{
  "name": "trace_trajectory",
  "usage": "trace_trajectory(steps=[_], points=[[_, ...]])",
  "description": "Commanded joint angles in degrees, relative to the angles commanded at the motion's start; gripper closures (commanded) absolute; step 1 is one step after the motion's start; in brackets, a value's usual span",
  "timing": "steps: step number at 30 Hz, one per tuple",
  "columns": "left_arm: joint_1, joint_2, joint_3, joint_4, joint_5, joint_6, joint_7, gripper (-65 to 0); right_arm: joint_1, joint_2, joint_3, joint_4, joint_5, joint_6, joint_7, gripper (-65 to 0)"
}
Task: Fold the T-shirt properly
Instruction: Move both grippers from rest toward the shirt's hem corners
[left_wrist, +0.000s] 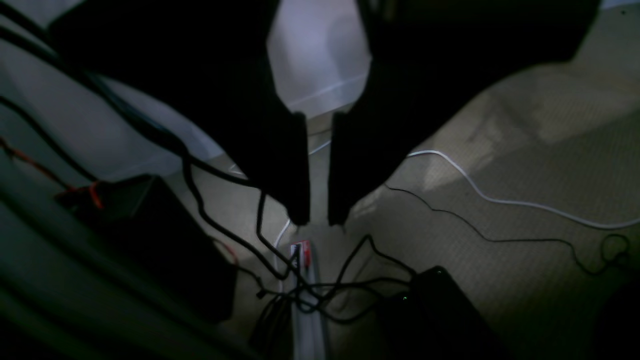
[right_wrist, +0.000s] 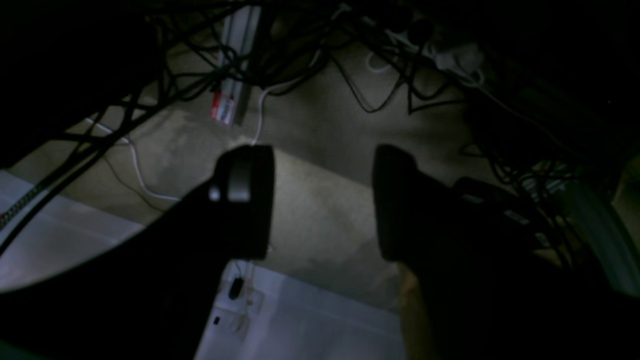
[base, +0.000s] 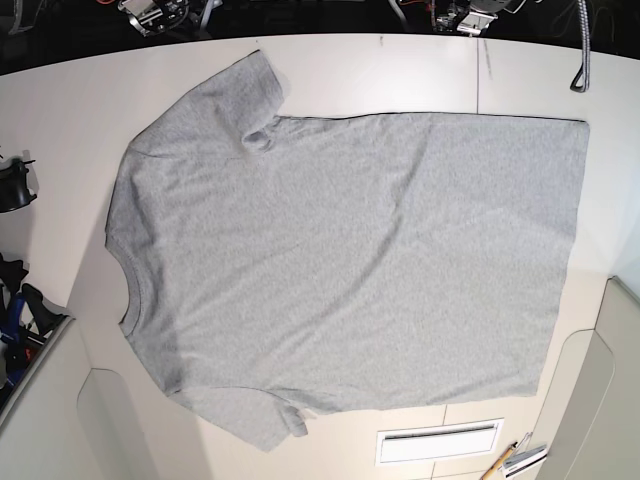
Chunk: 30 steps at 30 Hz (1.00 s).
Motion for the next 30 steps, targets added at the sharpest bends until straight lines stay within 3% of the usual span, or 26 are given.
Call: trace_trajectory(steps=[4, 10, 14, 18, 23, 30], points=[[0.37, -1.70, -0.04, 0.00, -2.34, 0.04, 0.79, -6.8, -0.44, 0.66, -0.02, 2.29, -0.02, 0.11, -0.66, -31.4], [3.26, -2.47, -3.82, 0.00, -2.58, 0.02, 1.95, -5.8, -2.56, 4.79, -0.02, 9.14, -0.02, 5.11, -0.66, -31.4], [5.86, -2.97, -9.27, 0.76, -2.60, -0.04, 2.45, -5.8, -5.90, 8.41, -0.02, 15.08, 0.02, 6.69, -0.63, -31.4], [10.16, -4.07, -14.97, 5.99, -2.84, -3.78, 4.72, -5.8, -10.69, 11.32, -0.02, 21.84, 0.55, 8.00, -0.70, -31.4], [17.59, -5.66, -20.72, 16.65, -5.27, -4.26, 7.52, -5.8, -17.14, 15.26, 0.00, 31.10, 5.01, 7.98, -4.52, -31.4], [29.64, -6.73, -29.57, 34.64, -12.13, -4.26, 12.31, -5.8, -25.16, 22.86, 0.13, 46.66, 5.18, 7.98, -5.97, -31.4]])
